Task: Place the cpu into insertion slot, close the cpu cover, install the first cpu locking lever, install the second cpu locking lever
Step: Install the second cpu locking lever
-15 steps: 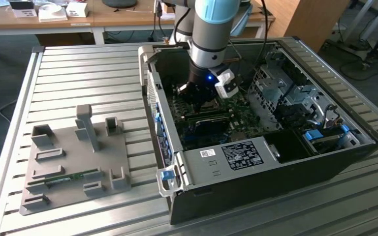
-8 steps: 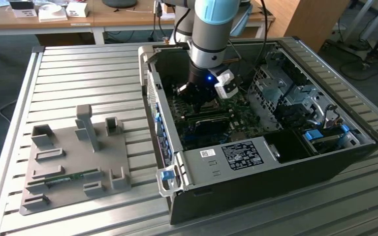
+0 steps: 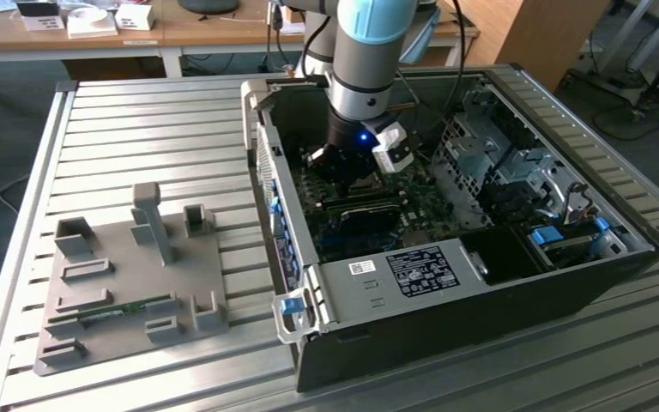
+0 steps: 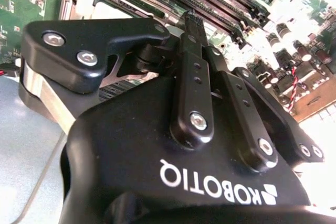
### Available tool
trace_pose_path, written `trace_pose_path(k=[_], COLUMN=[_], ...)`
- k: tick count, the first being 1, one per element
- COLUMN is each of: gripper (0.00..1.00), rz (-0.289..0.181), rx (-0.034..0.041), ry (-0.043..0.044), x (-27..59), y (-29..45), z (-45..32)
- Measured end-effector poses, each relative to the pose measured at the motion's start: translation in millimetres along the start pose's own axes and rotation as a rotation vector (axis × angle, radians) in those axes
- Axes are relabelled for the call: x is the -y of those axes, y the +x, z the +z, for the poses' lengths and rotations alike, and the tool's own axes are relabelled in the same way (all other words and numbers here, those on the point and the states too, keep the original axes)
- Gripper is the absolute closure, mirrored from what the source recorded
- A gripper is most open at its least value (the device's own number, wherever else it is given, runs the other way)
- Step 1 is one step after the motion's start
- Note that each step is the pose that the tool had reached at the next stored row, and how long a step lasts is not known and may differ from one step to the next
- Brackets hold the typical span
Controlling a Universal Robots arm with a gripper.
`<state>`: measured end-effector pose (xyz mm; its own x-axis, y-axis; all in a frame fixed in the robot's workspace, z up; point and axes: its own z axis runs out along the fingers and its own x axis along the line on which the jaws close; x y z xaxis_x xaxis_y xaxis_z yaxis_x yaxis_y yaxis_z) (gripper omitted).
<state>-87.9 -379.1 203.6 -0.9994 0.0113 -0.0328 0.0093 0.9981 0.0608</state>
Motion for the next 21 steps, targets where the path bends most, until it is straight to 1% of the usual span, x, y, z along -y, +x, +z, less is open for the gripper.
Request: trace_pose_path(k=[21], gripper=[0.89], rz=[0.003], rx=[0.0002], ry=[0.0001], x=[-3.9], y=[0.6], z=[4.9])
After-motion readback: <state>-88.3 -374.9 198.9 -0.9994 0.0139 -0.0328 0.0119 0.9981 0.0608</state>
